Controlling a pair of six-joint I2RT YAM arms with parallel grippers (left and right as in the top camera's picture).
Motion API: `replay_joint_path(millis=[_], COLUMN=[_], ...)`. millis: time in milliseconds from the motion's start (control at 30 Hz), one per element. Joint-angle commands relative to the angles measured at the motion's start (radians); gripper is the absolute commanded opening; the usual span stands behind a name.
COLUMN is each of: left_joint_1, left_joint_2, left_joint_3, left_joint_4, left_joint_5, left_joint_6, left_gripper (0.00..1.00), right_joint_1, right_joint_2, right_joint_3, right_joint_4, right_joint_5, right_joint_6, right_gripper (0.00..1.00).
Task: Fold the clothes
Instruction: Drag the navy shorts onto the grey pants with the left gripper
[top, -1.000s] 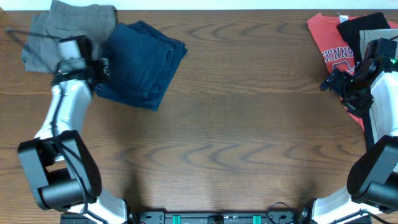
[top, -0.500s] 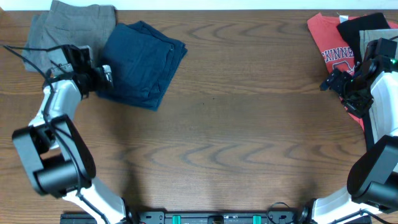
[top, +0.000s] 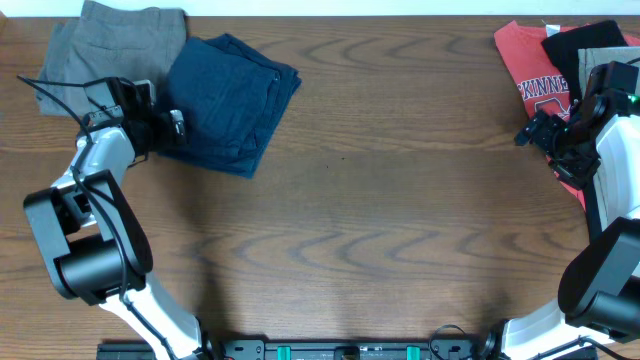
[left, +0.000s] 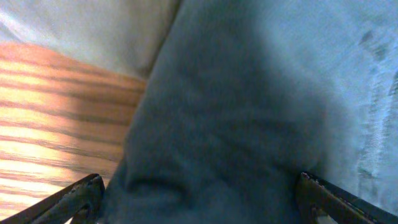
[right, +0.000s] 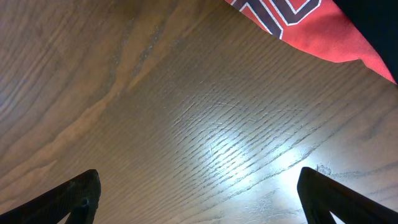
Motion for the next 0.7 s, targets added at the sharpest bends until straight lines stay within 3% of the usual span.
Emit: replay_joint_path(millis=[0, 33, 67, 200, 333, 400, 667], left_joint_1=[0.0, 0.0, 0.0, 0.0, -0.001, -0.003, -0.063], left_joint_2=[0.052, 0.058, 0.06, 0.057, 0.04, 0.021, -0.132], left_joint_3=[0.017, 0.017, 0.017, 0.018, 0.018, 0.022, 0.026], left_joint_4=[-0.019, -0.022, -0.022, -0.012, -0.006, -0.002, 0.109], left_joint_5=[0.017, 0.017, 0.017, 0.016, 0.016, 0.017, 0.016], left_joint_6=[-0.006, -0.006, -0.006, -0.006, -0.013, -0.032, -0.126], left_gripper=[0.99, 0.97, 0.88, 0.42, 0.13, 0.06, 0.06], right_joint_1=[0.0, 0.0, 0.0, 0.0, 0.0, 0.0, 0.0], right_joint_2=[0.004, 0.004, 0.004, 0.004, 0.004, 0.004, 0.004], right_joint_3=[0.007, 0.007, 0.007, 0.007, 0.007, 0.007, 0.007], right_joint_4=[-0.001, -0.001, -0.001, -0.001, -0.001, -0.001, -0.001], right_joint_5=[-0.003, -0.003, -0.003, -0.003, -0.003, -0.003, -0.003], right_joint_6=[-0.01, -0.01, -0.01, -0.01, -0.01, -0.01, -0.01], right_gripper=[0.99, 0.99, 0.99, 0.99, 0.99, 0.99, 0.99])
